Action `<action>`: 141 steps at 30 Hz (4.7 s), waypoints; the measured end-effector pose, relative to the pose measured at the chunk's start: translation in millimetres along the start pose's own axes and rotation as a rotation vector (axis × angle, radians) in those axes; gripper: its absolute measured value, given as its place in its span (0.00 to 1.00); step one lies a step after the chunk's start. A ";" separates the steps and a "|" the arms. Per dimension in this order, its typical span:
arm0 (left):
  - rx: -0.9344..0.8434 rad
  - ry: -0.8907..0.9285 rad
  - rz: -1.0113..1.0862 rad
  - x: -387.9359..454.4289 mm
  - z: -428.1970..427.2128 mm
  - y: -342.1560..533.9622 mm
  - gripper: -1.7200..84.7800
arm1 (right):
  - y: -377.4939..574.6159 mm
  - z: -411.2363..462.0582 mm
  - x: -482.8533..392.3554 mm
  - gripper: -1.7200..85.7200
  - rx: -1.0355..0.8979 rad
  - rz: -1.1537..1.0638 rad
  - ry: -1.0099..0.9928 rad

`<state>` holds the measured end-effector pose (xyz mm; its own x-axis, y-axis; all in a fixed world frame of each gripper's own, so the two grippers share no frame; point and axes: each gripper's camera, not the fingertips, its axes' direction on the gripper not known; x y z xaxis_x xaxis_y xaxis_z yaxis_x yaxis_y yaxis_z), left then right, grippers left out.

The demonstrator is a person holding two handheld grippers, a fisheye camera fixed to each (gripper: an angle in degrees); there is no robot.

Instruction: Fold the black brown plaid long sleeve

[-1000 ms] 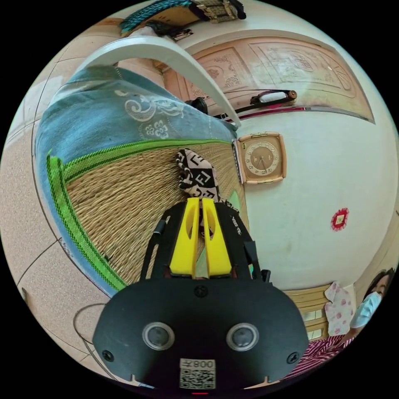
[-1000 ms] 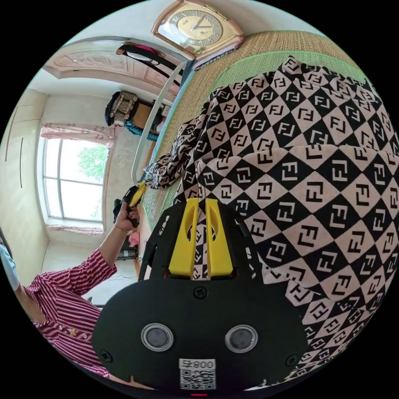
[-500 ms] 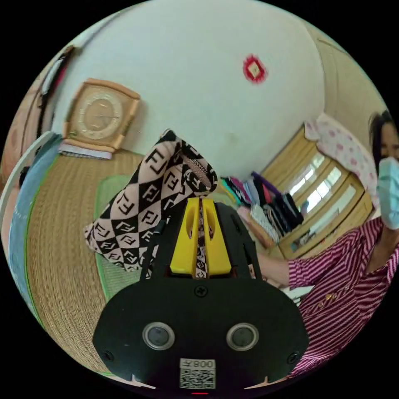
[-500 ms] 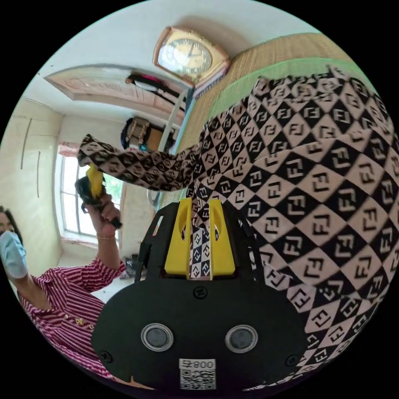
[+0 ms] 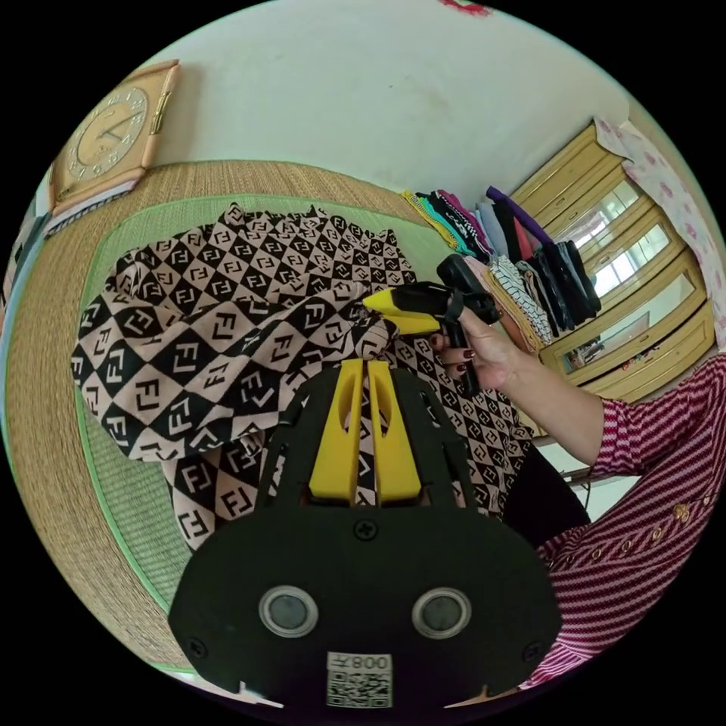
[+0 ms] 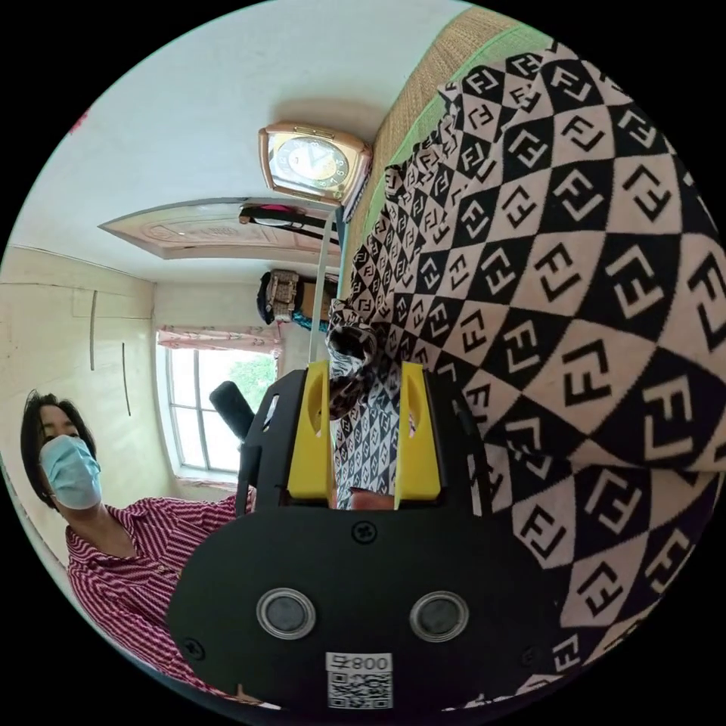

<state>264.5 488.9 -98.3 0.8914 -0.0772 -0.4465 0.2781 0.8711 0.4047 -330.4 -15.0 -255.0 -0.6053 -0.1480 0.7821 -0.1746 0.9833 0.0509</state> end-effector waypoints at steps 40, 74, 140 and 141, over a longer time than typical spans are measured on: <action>0.117 -0.280 -0.266 1.9 -40.1 -181.2 0.06 | 69.5 -174.6 -62.2 0.05 0.179 -0.202 0.067; -0.076 0.097 0.008 59.6 72.6 -204.9 0.11 | 99.8 -242.5 -1.4 0.10 0.362 -0.030 0.348; -0.072 -0.018 0.048 88.0 42.5 -265.0 0.12 | 20.7 -184.1 -67.3 0.12 -0.029 -0.209 0.774; -0.087 -0.044 0.056 88.3 45.8 -272.6 0.12 | 21.1 -182.9 -67.1 0.12 -0.029 -0.208 0.784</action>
<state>283.8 222.4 -211.4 0.9200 -0.0464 -0.3892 0.1969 0.9133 0.3564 -151.4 34.9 -192.8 0.1596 -0.2215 0.9620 -0.1968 0.9478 0.2509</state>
